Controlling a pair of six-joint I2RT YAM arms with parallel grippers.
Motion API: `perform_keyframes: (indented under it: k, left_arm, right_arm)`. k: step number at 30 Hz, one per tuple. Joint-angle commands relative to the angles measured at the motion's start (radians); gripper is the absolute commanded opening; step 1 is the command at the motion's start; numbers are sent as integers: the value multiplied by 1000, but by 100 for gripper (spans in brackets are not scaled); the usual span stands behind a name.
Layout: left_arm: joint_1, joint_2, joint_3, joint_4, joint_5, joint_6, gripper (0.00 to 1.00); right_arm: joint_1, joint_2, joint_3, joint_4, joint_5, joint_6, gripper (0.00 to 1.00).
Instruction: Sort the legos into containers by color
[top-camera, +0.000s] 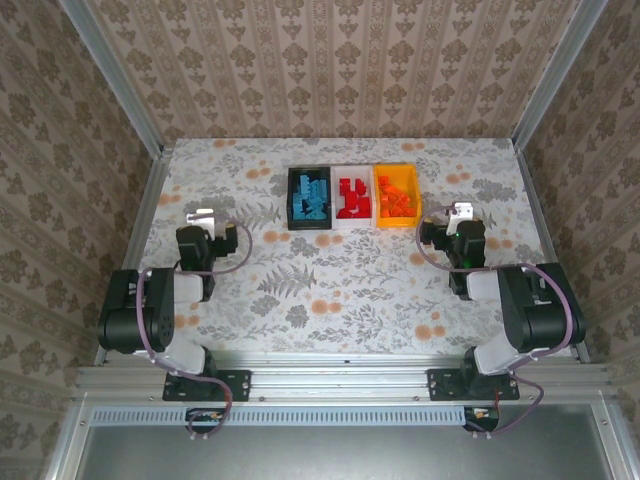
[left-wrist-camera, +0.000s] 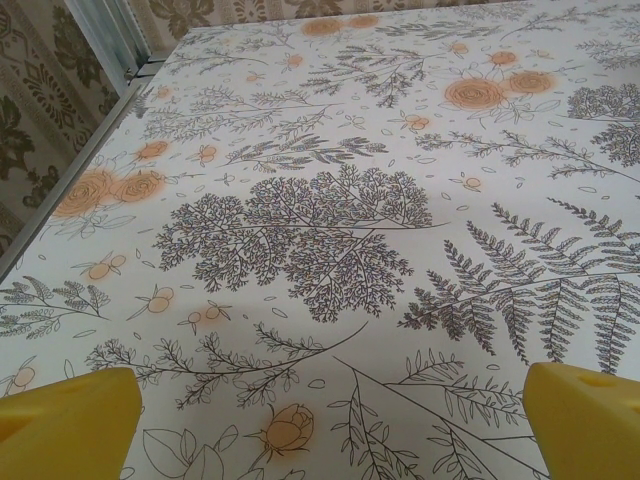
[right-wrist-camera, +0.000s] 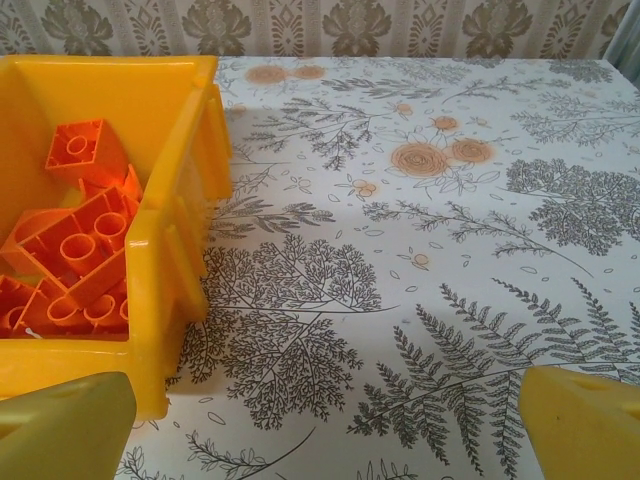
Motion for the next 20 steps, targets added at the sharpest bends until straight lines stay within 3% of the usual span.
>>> perform_keyframes:
  k: [1,20]
  left_arm:
    - [5,-8,11,4,17,10,100]
    - [15,-8,14,-6,77,23,100]
  right_arm:
    - [6,-8,3,-5,-23,18,100]
    - [8,-9,2,-2,-20,18,100]
